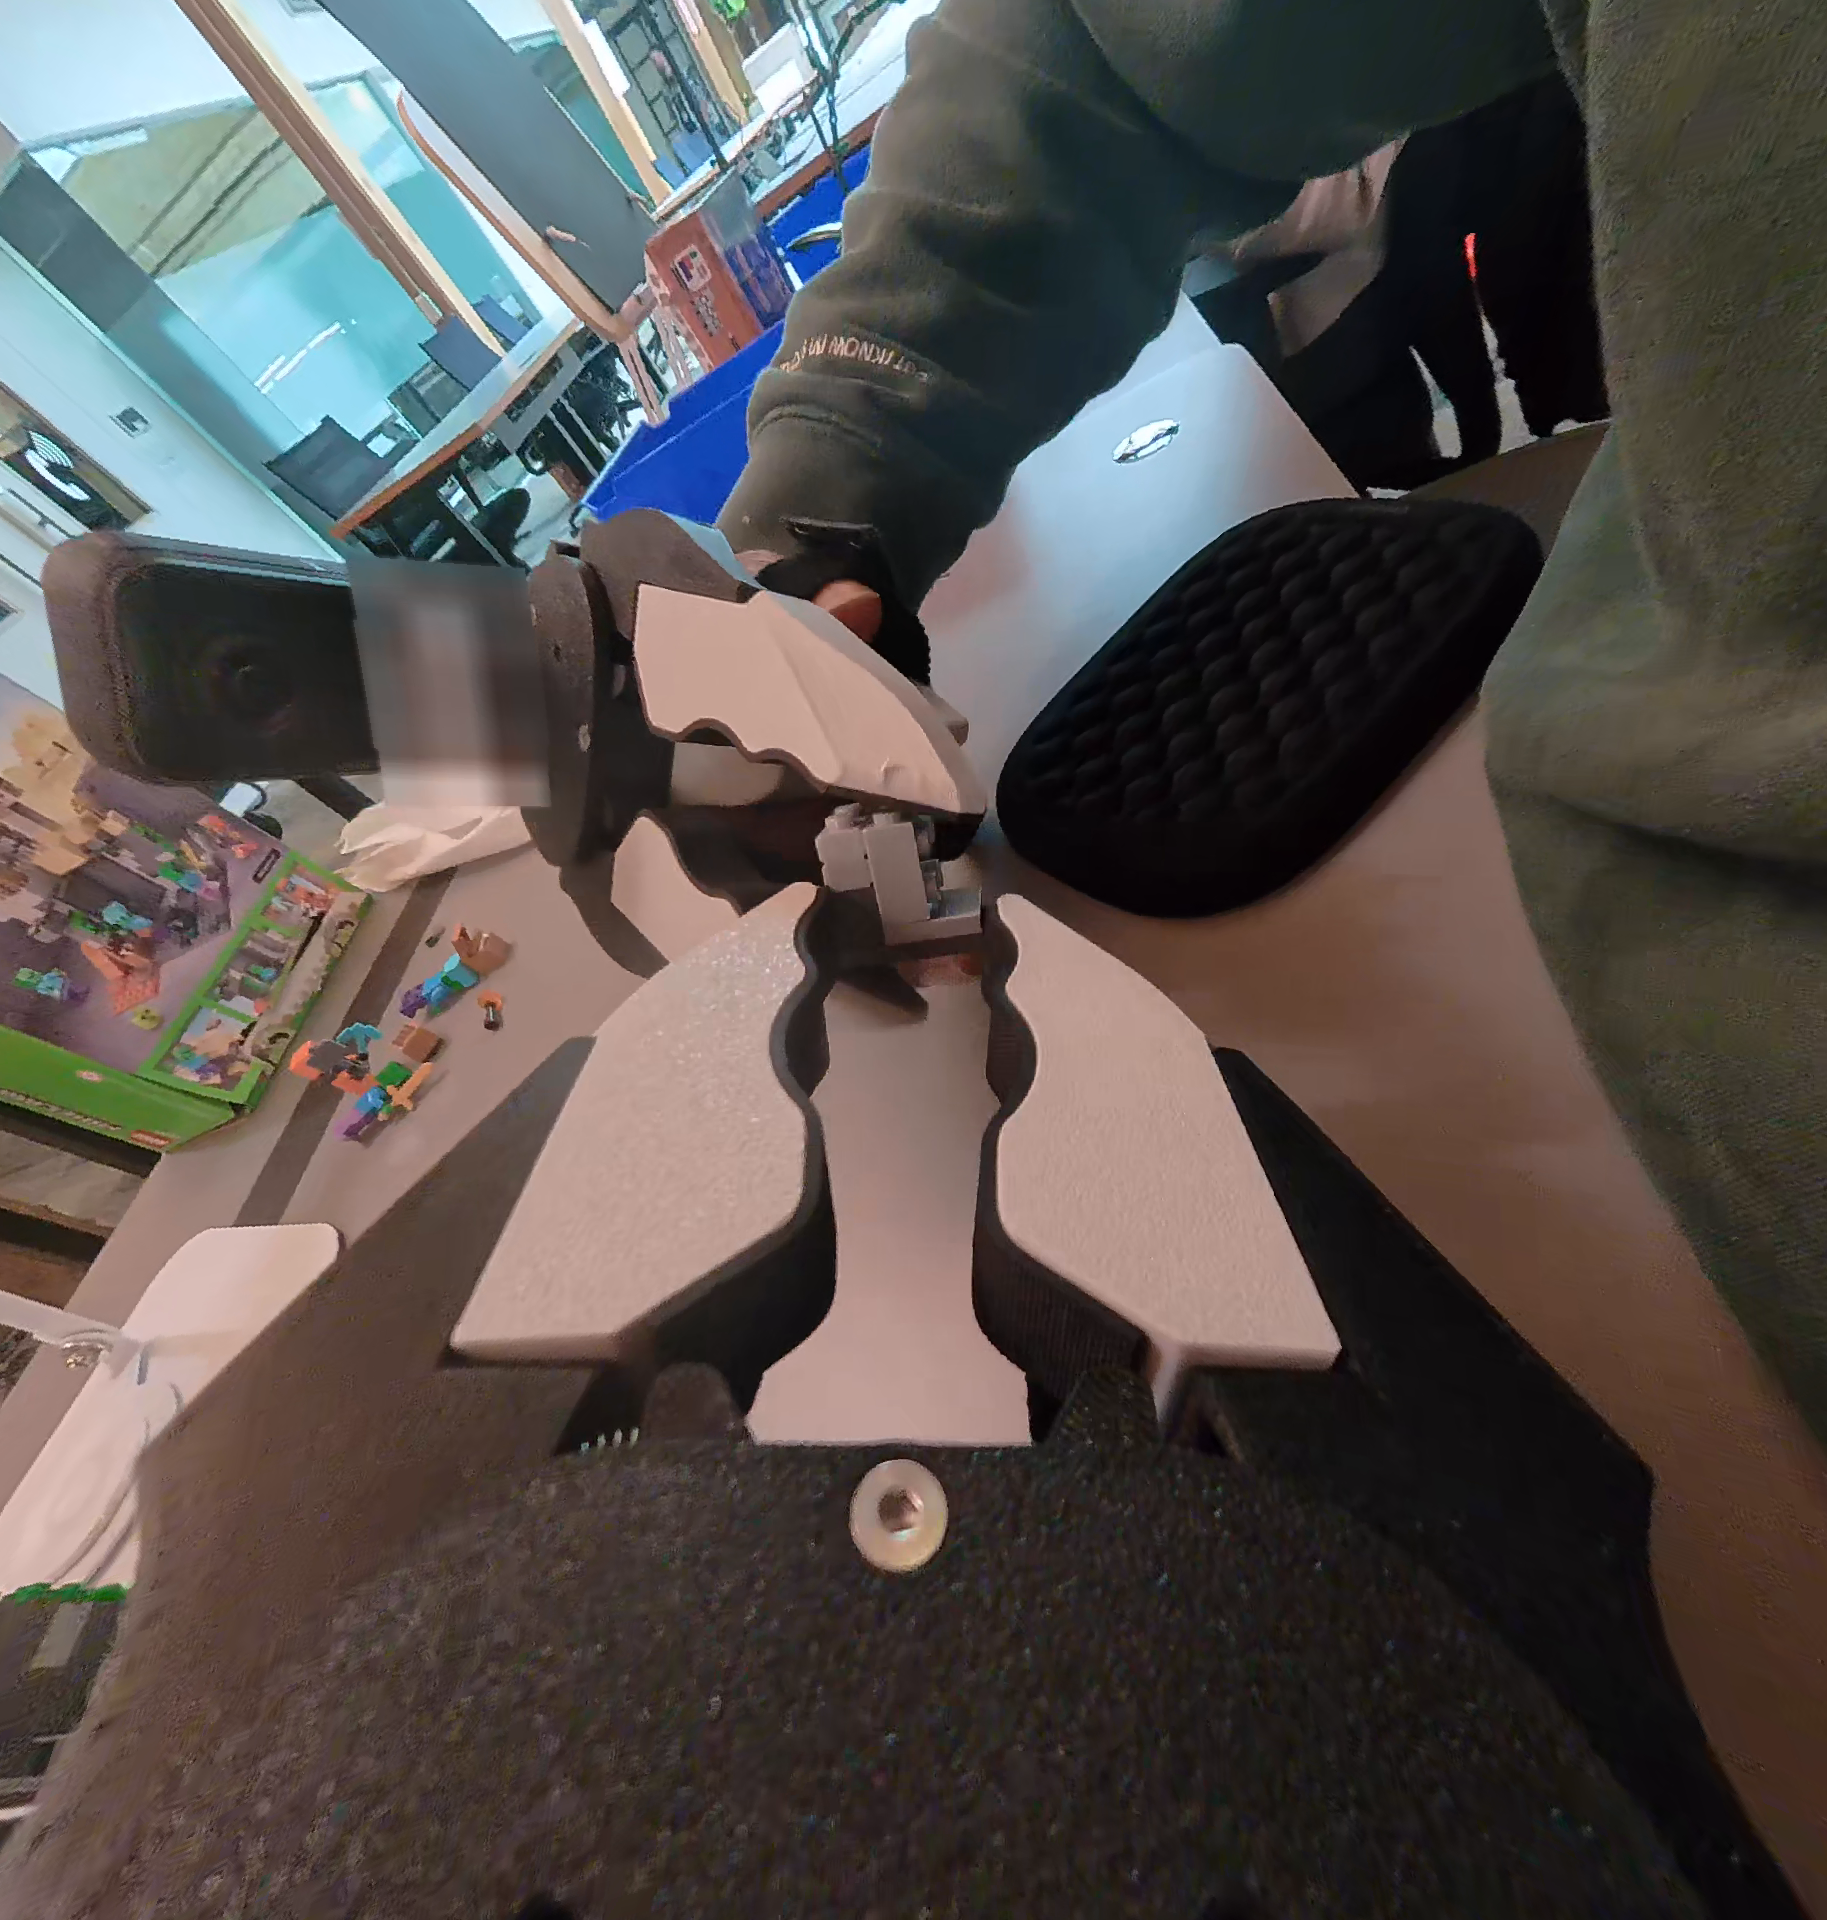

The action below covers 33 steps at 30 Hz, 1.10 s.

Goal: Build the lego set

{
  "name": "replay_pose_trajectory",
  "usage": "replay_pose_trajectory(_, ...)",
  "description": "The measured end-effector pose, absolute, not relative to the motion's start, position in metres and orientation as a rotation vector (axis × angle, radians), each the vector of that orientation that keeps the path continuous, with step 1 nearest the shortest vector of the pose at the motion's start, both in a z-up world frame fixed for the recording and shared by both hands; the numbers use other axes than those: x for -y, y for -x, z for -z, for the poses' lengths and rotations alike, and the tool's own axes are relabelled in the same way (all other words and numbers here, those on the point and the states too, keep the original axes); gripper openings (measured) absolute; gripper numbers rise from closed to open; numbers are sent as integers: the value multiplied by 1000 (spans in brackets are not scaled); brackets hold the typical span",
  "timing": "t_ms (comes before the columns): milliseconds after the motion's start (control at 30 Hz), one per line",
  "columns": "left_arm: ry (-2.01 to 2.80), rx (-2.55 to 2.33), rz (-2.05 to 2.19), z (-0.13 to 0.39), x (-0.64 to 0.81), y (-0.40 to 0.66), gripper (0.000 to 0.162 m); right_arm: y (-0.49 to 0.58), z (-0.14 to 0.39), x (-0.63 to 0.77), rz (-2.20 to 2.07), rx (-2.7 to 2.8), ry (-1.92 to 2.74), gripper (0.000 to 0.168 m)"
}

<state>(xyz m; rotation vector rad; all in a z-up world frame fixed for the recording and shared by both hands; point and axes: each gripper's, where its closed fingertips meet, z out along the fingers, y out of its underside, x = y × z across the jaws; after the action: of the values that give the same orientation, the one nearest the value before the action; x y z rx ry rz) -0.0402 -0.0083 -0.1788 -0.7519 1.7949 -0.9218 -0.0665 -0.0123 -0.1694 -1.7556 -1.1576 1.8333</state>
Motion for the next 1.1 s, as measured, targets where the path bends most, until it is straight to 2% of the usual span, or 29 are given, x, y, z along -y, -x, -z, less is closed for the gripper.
replay_pose_trajectory(167, 763, -1778, 934, 178, 5, 40, 27, 62, 168, 13, -1771, 1189, 1771, 40)
replay_pose_trajectory(400, 954, -1681, 1117, 179, -21, 39, 27, 46, 182, -14, -1282, 1146, 1826, 37)
replay_pose_trajectory(567, 1047, -1631, 1259, 182, -30, 38, 27, 34, 170, -37, -962, 1005, 1733, 29)
replay_pose_trajectory(833, 1078, -1623, 1296, 189, -29, 33, 27, 44, 171, -37, -852, 1034, 1707, 29)
replay_pose_trajectory(933, 1073, -1626, 1298, 189, -27, 33, 27, 44, 176, -36, -832, 1063, 1736, 18)
replay_pose_trajectory(1100, 1119, -1608, 1243, 193, -35, 29, 29, 36, 179, -39, -817, 1121, 1785, 18)
